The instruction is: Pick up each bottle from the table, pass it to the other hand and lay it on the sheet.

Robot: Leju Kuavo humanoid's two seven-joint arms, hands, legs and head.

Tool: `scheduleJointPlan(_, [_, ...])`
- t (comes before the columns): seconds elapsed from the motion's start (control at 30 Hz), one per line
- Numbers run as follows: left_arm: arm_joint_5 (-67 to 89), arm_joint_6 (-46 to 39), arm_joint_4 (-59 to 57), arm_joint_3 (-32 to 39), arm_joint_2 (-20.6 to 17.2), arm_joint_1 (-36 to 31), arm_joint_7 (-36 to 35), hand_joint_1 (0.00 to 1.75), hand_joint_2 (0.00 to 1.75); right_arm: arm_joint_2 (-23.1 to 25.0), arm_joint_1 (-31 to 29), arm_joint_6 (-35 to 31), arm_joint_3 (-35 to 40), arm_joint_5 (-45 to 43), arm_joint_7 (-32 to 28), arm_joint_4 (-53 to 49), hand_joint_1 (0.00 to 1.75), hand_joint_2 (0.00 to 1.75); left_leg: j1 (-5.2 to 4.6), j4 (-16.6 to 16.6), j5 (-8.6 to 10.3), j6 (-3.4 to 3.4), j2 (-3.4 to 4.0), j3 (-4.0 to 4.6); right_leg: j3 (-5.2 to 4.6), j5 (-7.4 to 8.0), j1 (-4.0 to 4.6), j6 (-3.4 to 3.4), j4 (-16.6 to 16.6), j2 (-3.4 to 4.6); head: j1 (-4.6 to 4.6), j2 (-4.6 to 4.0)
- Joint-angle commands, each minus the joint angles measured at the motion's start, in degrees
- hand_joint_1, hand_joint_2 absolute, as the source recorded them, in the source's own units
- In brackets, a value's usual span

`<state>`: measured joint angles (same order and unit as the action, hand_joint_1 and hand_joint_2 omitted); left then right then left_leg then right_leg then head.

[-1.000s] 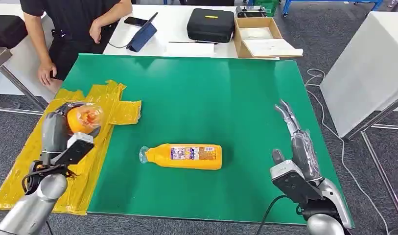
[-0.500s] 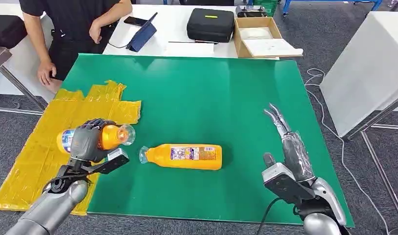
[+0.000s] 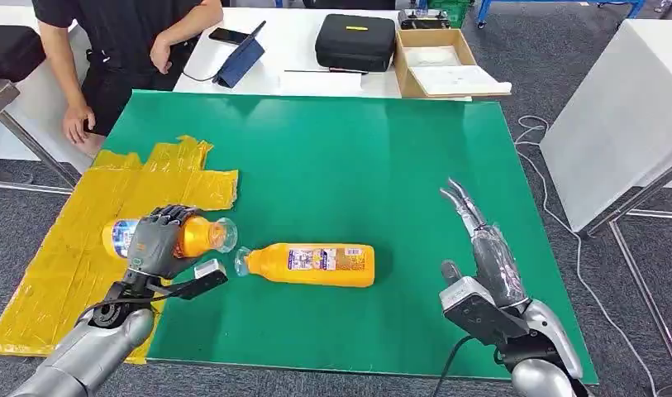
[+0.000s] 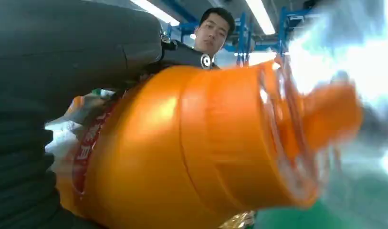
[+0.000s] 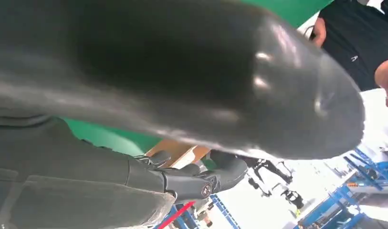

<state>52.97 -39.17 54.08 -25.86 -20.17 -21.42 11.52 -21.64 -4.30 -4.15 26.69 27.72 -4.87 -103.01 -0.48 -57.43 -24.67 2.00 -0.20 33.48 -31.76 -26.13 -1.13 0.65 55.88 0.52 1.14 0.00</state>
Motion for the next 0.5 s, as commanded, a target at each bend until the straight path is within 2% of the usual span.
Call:
scheduleJointPlan(0.03, [5.6, 1.6, -13.0, -4.9, 1.8, -8.0, -6.0, 0.00, 0.00, 0.3, -1.3, 0.1, 1.4, 0.2, 0.7, 2.0, 0.00, 0.00, 0.07, 0.0, 0.05, -0.19, -0.19, -0.10, 0.18, 0.01, 0.07, -0.11, -0.1, -0.25, 0.00, 0.00])
scheduleJointPlan(0.1, [8.0, 4.1, -15.4, -5.0, 2.8, -10.8, -10.0, 0.00, 0.00, 0.8, -1.3, 0.8, 1.2, 0.9, 1.5, 1.1, 0.00, 0.00, 0.07, 0.0, 0.06, -0.18, -0.18, -0.06, 0.15, 0.03, 0.07, -0.11, -0.1, -0.25, 0.02, 0.00])
scheduleJointPlan(0.5, [8.3, 4.6, -15.7, -4.9, 3.0, -11.1, -10.4, 0.00, 0.00, 0.7, -1.2, 1.0, 1.1, 1.0, 1.8, 0.5, 0.00, 0.00, 0.04, 0.0, 0.05, -0.07, -0.07, -0.06, 0.10, 0.07, 0.04, 0.03, 0.0, -0.10, 0.00, 0.00])
